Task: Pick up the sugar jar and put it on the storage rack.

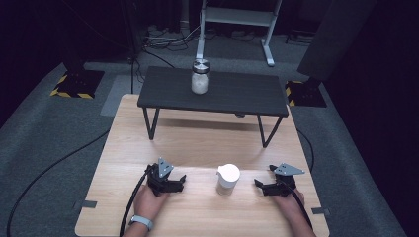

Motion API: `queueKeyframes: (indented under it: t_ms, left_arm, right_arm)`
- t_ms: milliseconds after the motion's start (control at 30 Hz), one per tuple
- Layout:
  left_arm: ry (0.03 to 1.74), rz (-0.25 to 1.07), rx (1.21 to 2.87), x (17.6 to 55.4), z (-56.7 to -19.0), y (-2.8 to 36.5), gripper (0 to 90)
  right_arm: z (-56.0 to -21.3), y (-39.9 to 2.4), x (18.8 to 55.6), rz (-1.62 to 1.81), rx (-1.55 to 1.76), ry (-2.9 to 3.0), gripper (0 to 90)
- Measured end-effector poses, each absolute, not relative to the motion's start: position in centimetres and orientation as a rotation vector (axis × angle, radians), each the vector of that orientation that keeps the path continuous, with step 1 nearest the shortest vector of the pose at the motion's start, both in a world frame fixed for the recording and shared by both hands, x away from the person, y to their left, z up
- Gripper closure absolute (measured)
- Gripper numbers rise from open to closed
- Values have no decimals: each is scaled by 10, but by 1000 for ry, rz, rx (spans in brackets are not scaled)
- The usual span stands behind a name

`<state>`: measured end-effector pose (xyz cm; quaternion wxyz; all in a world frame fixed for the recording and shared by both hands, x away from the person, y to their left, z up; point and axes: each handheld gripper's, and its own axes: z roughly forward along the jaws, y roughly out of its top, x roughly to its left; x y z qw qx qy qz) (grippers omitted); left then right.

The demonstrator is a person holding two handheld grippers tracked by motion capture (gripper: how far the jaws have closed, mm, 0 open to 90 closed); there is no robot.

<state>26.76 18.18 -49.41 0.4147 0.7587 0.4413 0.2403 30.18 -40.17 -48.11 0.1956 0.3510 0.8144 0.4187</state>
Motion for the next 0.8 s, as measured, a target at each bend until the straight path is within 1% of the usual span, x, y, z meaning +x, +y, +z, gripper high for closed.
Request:
queueKeyframes:
  t_ms: [800]
  left_arm:
    - [1111, 605, 1906, 268, -494, 181, 20]
  right_arm:
    - [-481, -400, 303, 1167, 995, 2276, 49]
